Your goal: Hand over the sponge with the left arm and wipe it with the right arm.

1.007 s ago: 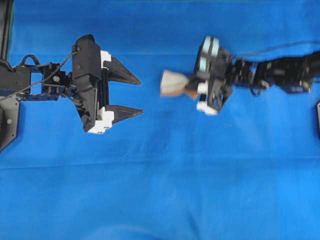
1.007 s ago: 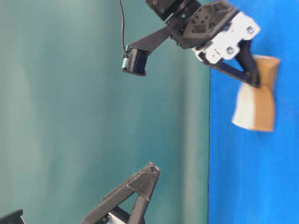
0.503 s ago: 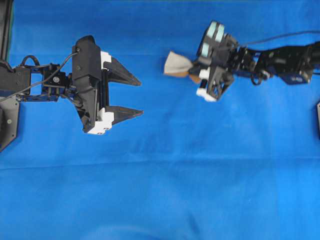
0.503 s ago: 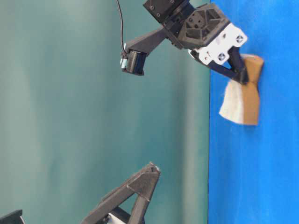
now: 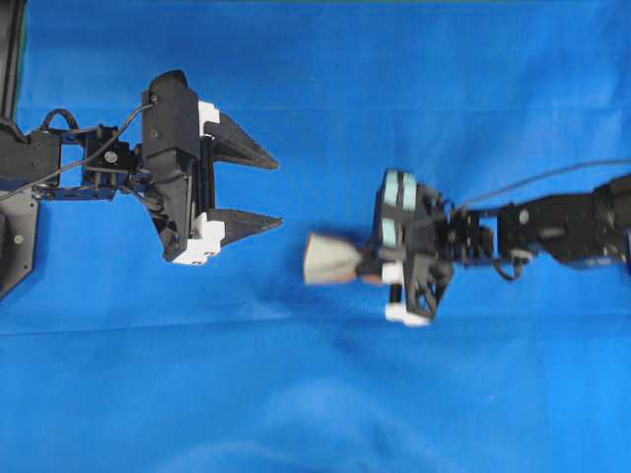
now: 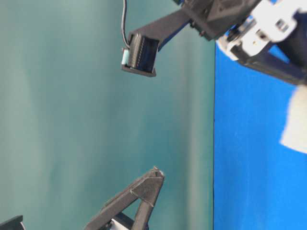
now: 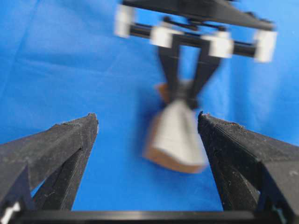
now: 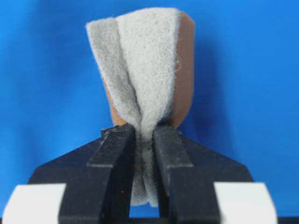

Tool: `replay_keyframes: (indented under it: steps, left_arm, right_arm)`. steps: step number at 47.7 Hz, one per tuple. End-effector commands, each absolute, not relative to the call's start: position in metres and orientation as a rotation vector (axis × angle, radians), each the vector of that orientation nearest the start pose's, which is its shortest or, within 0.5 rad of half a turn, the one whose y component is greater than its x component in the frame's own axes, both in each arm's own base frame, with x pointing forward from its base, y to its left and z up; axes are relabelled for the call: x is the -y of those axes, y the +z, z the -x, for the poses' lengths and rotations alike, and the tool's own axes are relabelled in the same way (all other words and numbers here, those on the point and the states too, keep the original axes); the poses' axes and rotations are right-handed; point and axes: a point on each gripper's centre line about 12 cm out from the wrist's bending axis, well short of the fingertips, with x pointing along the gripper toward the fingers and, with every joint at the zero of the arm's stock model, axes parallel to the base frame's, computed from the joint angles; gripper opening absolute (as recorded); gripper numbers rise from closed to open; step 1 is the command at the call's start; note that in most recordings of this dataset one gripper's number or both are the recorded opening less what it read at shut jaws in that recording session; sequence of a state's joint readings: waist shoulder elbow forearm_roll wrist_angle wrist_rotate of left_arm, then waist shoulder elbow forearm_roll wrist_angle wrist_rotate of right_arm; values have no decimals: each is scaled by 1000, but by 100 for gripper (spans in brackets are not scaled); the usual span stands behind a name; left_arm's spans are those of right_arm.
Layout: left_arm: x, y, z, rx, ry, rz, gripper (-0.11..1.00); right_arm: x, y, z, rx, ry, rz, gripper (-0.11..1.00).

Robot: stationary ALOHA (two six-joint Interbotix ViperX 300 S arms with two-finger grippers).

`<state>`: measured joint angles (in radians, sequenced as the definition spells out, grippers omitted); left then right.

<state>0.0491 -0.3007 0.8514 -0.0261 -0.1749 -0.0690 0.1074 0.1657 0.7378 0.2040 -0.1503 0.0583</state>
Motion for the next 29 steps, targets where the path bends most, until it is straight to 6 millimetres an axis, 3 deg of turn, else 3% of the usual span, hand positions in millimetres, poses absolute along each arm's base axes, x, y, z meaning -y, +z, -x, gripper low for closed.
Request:
replay_keyframes:
  steps: [1,9,29]
  left_arm:
    - [-16,241,-336,-340,67,97,86]
    - [-17,241,-336,-338,67,97,86]
    - [-17,241,-336,-338,67,98,86]
  right_arm:
    - [-51,110,-383,-726,10,-196,17]
    - [-39,108,-382,-738,-17,-196,17]
    - [71,105,-374,-729,-228,-159,17]
